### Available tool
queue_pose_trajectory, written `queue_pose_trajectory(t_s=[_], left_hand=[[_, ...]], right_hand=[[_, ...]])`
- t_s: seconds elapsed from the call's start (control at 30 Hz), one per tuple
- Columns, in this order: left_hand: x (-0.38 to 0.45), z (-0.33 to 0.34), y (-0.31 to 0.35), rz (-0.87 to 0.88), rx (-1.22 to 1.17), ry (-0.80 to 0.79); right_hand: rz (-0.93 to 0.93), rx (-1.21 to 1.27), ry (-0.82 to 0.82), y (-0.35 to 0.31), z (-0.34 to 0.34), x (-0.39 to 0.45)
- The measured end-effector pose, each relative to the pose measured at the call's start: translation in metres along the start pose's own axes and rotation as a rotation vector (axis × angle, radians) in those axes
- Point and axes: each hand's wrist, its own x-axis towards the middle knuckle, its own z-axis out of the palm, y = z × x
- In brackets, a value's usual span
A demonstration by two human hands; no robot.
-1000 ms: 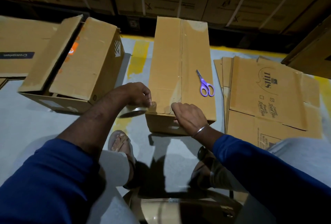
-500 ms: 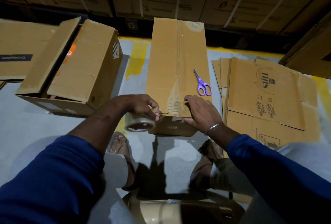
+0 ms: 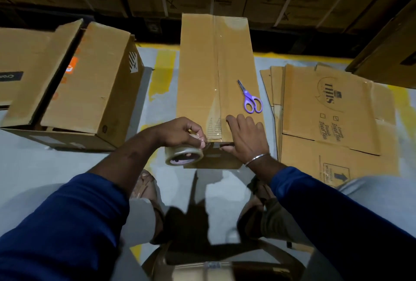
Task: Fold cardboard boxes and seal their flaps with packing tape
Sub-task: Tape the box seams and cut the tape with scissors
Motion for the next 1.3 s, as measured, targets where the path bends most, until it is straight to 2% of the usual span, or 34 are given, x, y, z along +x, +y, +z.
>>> queue_pose_trajectory(t_s=[0.17, 0.3, 0.4, 0.47, 0.53, 0.6, 0.73, 0.87, 0.97, 1.13, 1.3], left_hand=[[0.009, -0.002, 0.01, -0.027, 0.065, 0.002], [0.008, -0.004, 0.02, -0.082, 0.098, -0.016], [0.006, -0.008, 0.03, -0.104, 0.162, -0.023], [0.002, -0.011, 0.039, -0.098, 0.243, -0.009], [-0.002, -0.013, 0.048, -0.068, 0.335, 0.028], [-0.006, -0.012, 0.057, -0.036, 0.413, 0.072], [-0.011, -0.009, 0.067, 0.006, 0.514, 0.111], [-0.012, -0.003, 0.069, 0.002, 0.544, 0.116], [-0.011, -0.002, 0.069, -0.009, 0.546, 0.114], [-0.007, -0.007, 0.066, -0.029, 0.402, 0.051], [-0.017, -0.03, 0.071, -0.166, 0.287, -0.051]], right_hand=[[0.014, -0.004, -0.003, 0.001, 0.0, 0.008], [0.019, 0.072, -0.143, 0.002, -0.014, 0.014], [-0.04, 0.477, -0.317, 0.012, -0.05, 0.016], [-0.001, 0.775, -0.398, 0.019, -0.082, 0.014], [0.145, 1.039, -0.346, 0.023, -0.112, 0.004], [0.269, 1.179, -0.278, 0.022, -0.132, -0.013], [0.345, 1.222, -0.394, 0.002, -0.132, -0.036], [0.372, 1.295, -0.339, -0.008, -0.107, -0.023], [0.355, 1.319, -0.36, -0.009, -0.1, -0.016], [0.358, 1.222, -0.261, 0.005, -0.085, -0.007], [0.467, 1.289, -0.32, 0.01, -0.073, -0.012]])
